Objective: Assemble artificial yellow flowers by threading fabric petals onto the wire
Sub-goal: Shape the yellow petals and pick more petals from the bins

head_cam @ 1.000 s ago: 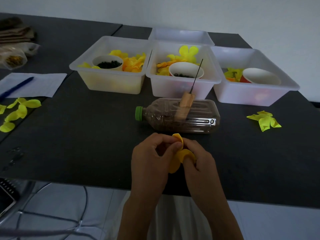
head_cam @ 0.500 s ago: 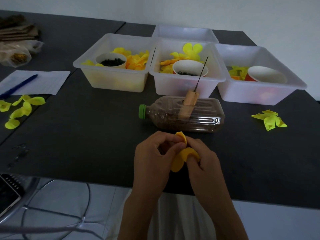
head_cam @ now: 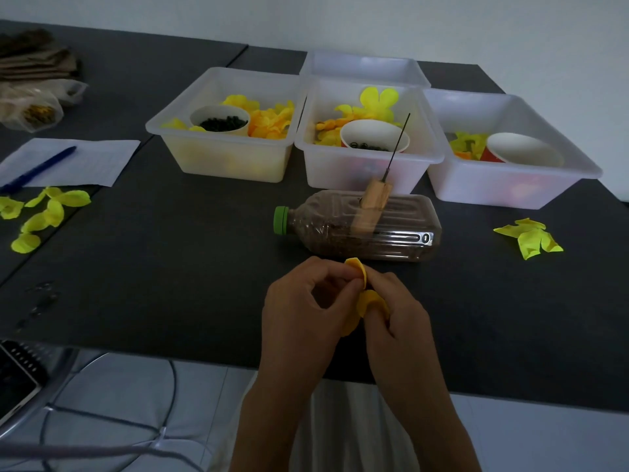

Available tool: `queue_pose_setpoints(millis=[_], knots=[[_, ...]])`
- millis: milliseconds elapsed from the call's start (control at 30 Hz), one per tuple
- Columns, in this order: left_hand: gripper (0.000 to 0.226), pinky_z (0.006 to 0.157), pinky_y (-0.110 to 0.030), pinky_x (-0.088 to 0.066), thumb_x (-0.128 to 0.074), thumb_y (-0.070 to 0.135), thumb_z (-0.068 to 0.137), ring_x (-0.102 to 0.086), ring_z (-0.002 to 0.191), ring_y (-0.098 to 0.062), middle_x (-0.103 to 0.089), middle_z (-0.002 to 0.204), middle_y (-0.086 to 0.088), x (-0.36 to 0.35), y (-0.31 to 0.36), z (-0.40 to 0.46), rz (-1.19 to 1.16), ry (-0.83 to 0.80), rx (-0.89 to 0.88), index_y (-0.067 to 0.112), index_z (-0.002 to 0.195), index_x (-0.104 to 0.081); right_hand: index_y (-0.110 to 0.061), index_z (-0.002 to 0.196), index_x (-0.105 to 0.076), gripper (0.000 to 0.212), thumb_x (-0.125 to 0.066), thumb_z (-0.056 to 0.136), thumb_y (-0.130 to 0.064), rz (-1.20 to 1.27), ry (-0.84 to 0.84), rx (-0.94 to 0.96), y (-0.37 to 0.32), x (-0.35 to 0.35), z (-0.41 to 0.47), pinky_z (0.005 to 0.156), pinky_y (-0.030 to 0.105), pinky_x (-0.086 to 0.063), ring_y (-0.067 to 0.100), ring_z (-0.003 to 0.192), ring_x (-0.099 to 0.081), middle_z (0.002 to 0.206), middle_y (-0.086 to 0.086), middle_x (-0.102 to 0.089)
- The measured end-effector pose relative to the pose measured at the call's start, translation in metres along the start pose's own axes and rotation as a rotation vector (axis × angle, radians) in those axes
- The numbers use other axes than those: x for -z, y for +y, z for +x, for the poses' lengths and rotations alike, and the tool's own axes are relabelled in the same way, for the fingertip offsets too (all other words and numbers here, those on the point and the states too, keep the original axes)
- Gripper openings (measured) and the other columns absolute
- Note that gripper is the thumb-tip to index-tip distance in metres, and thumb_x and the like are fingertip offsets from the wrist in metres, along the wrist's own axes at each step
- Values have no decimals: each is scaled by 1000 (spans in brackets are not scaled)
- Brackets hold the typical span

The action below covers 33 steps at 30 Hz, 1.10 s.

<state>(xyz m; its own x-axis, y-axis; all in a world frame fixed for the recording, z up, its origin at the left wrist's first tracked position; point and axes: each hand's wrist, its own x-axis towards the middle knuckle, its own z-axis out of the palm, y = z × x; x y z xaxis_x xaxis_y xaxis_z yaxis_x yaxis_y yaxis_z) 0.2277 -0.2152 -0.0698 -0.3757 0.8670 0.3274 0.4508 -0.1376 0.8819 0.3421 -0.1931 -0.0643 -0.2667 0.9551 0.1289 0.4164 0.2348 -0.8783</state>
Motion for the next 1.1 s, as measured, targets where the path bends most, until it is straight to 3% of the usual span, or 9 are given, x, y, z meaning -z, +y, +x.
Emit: queue_pose_setpoints(millis=[67, 200, 367, 500, 633, 933, 1100], knots=[[9, 74, -15, -50, -70, 35, 80, -65, 84, -1, -68, 86, 20, 2, -1, 0, -36, -30, 6, 39, 88, -69, -10, 130, -57, 36, -45, 97, -2, 12, -10, -18, 1, 0, 1, 102, 37, -44, 13, 114, -56, 123, 5, -60], [9, 68, -13, -48, -73, 35, 78, -64, 78, -2, -68, 83, 21, 1, -6, 0, -54, -15, 56, 40, 84, -69, -12, 125, -61, 35, -45, 96, 2, 17, 4, 35, -3, 1, -1, 94, 23, -47, 4, 104, -59, 112, 0, -63], [14, 66, -14, -49, -78, 24, 80, -65, 73, -4, -70, 80, 17, 1, -11, 0, -107, -18, 71, 36, 84, -73, -11, 123, -62, 35, -46, 96, 3, 34, -21, 34, 1, 2, 0, 95, 24, -47, 5, 103, -59, 110, -1, -63], [13, 65, -17, -50, -77, 28, 80, -65, 72, -4, -69, 79, 17, 1, -11, 0, -88, -6, 100, 40, 82, -71, -15, 123, -62, 36, -46, 96, 2, 20, -22, 49, -1, 2, 0, 92, 15, -45, 1, 103, -58, 111, -2, -63], [13, 63, -17, -50, -76, 33, 79, -64, 73, -6, -68, 78, 19, 2, -10, -1, -52, -1, 80, 44, 80, -68, -12, 127, -59, 37, -45, 96, 2, 24, -44, 20, 2, 2, 0, 99, 29, -46, 6, 108, -57, 116, 1, -62], [15, 66, -17, -50, -76, 28, 81, -65, 76, -6, -69, 79, 20, -1, -4, -2, -49, 22, 58, 41, 83, -70, -8, 128, -58, 35, -44, 97, 0, 5, -41, 6, 6, 2, 0, 103, 41, -43, 17, 116, -56, 121, 7, -62], [16, 70, -20, -52, -73, 28, 83, -65, 80, -5, -68, 81, 19, -5, 3, -4, -8, 33, 30, 42, 85, -66, -10, 123, -60, 34, -44, 96, 3, 22, 2, 50, 1, 1, 0, 91, 26, -49, 5, 99, -59, 109, 0, -61]])
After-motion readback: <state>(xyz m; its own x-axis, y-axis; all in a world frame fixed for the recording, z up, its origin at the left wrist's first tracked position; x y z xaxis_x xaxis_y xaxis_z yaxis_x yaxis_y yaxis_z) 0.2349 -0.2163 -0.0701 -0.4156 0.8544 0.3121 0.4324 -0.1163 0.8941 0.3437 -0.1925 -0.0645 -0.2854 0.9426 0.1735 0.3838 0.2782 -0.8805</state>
